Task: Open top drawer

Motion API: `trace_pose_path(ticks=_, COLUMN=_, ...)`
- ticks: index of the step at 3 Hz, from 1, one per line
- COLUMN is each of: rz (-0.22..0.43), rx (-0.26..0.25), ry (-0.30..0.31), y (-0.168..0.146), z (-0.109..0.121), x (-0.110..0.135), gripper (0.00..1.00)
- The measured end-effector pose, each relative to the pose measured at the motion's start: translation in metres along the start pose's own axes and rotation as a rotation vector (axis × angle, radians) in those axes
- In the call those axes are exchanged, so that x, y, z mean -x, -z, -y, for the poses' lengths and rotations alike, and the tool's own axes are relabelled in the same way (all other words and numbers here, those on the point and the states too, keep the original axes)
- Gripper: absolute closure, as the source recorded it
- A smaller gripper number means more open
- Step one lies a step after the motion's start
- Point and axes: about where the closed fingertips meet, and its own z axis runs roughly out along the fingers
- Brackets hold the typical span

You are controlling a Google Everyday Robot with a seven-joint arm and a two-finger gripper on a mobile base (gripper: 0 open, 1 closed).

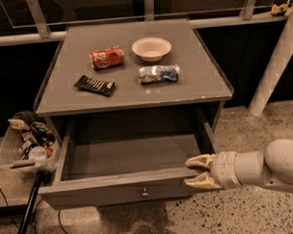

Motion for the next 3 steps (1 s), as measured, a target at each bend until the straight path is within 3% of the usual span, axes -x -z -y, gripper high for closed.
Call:
trace_pose_path(ticks=1, rz=0.000, rx=0.000, ry=0.000, y=0.0001, z=-0.0007, x=-0.0001, gripper=1.00)
trace_pose_path(ticks=3, rz=0.000, rx=0.000, ry=0.000, y=0.0000, z=-0.0007, x=-0.0001, gripper=0.58)
